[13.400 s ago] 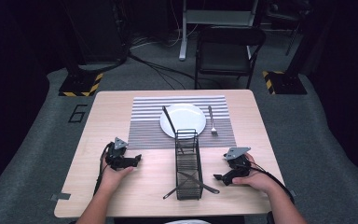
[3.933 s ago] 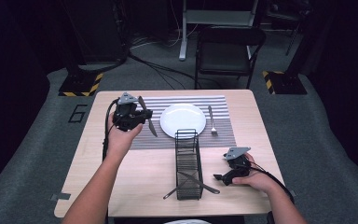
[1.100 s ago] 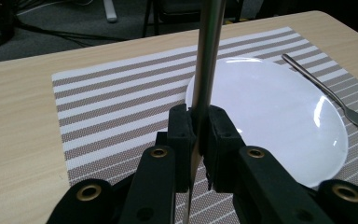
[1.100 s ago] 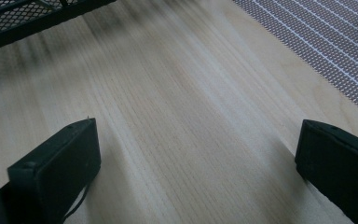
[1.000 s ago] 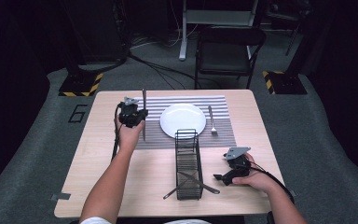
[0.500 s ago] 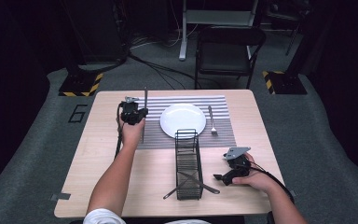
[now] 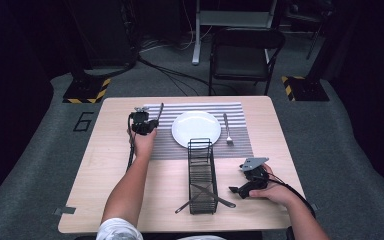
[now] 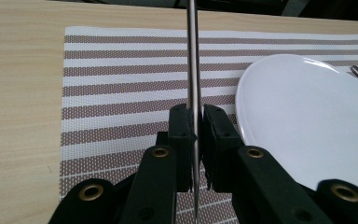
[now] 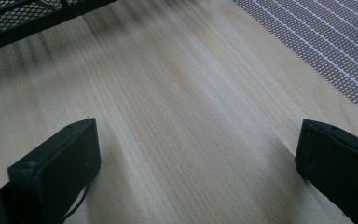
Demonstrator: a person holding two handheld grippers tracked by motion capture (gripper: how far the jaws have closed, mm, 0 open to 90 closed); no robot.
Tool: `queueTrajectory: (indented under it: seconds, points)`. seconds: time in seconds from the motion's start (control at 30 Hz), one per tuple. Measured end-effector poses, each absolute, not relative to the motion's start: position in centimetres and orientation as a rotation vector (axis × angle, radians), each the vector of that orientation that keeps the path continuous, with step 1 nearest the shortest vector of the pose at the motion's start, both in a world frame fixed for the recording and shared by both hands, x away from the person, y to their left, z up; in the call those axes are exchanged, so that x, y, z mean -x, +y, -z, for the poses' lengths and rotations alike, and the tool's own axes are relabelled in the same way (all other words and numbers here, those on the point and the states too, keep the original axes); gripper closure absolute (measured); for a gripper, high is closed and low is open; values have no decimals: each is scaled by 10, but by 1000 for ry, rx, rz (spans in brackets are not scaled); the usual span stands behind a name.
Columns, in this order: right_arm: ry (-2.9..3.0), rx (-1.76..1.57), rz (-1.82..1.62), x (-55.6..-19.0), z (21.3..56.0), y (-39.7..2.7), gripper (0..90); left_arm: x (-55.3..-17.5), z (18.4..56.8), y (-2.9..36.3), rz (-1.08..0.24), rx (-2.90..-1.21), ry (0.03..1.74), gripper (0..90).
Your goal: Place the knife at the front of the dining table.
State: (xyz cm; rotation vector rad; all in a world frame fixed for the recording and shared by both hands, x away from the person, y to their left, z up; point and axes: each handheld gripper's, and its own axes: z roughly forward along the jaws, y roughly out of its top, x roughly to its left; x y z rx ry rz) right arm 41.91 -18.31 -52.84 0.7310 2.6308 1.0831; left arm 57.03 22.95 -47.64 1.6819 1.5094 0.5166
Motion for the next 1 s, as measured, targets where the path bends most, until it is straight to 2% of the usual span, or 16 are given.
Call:
queueTrajectory:
  seconds: [0.43,1.0]
  points:
    - [2633,-730,-1082,-419,528,-183,0,-585,490,226,-522,-1574,1618,822]
    - [2633,-730,-1082,-419,528,-183,0,-596,509,224,-533,-1556,1687,822]
